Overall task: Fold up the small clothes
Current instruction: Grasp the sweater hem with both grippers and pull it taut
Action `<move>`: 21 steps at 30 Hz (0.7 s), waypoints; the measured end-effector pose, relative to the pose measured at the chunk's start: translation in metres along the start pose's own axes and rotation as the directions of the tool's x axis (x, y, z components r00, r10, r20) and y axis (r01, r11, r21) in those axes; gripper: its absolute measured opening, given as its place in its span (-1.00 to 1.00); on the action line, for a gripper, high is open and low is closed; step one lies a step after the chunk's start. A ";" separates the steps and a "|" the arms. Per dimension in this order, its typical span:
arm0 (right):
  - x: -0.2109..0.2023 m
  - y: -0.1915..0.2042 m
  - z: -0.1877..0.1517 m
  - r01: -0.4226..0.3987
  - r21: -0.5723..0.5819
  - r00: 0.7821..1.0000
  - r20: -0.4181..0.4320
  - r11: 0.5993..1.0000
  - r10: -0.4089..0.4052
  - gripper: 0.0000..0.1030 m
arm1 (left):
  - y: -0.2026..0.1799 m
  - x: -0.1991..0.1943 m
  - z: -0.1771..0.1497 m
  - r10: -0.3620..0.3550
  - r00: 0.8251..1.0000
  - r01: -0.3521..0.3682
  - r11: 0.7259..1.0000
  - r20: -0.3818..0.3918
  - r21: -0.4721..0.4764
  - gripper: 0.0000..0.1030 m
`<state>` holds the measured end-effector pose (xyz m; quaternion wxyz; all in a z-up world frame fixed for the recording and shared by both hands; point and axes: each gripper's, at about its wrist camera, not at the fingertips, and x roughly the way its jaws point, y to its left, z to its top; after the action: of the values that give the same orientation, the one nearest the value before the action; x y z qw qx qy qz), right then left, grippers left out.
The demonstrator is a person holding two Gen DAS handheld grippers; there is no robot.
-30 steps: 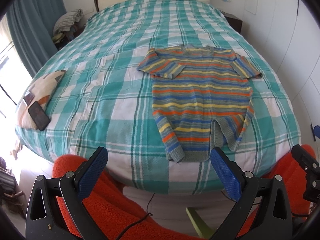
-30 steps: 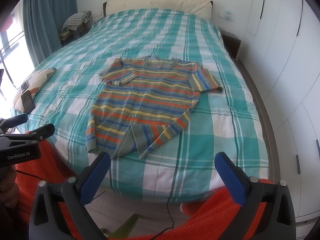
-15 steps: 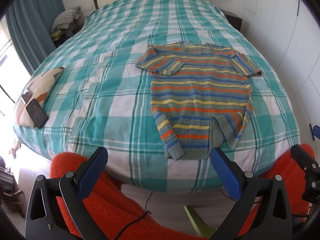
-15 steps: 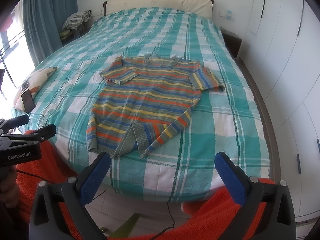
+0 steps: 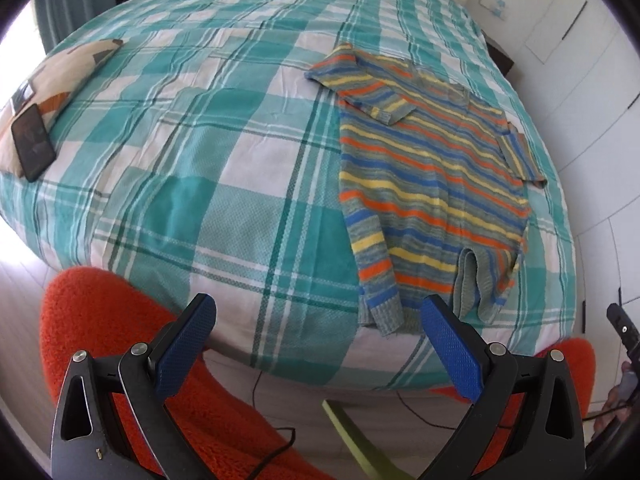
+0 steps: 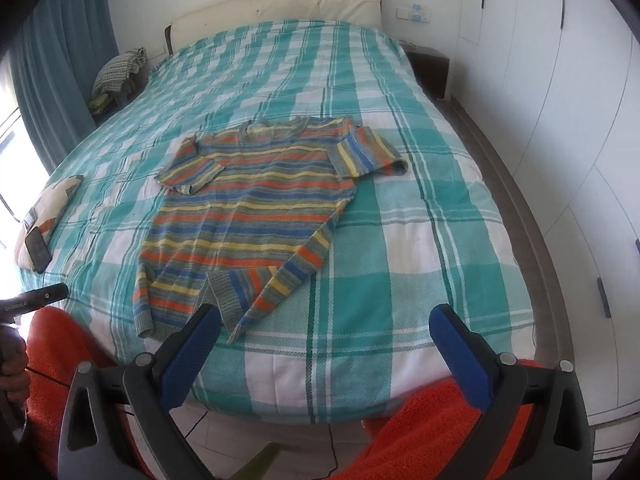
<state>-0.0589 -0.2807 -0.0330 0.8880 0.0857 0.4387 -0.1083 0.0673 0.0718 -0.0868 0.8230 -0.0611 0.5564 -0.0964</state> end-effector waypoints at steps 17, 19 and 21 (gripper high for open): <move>0.183 0.013 -0.034 -0.447 0.471 0.776 -0.219 0.761 0.591 -0.89 | -0.030 0.093 -0.011 -0.016 0.990 0.025 0.998 -0.143 0.062 -0.89; 0.165 0.003 -0.030 -0.450 0.448 0.788 -0.208 0.772 0.580 -0.90 | -0.020 0.080 -0.009 -0.034 0.991 0.041 0.998 -0.129 0.050 -0.90; 0.138 -0.013 -0.024 -0.408 0.385 0.829 -0.222 0.827 0.513 -0.90 | -0.007 0.066 -0.008 -0.049 0.992 0.054 0.998 -0.115 0.038 -0.91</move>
<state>0.0008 -0.3031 -0.1579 0.7790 0.3501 0.5170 0.0572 0.0827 0.0505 -0.1479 0.7882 -0.0529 0.5987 -0.1324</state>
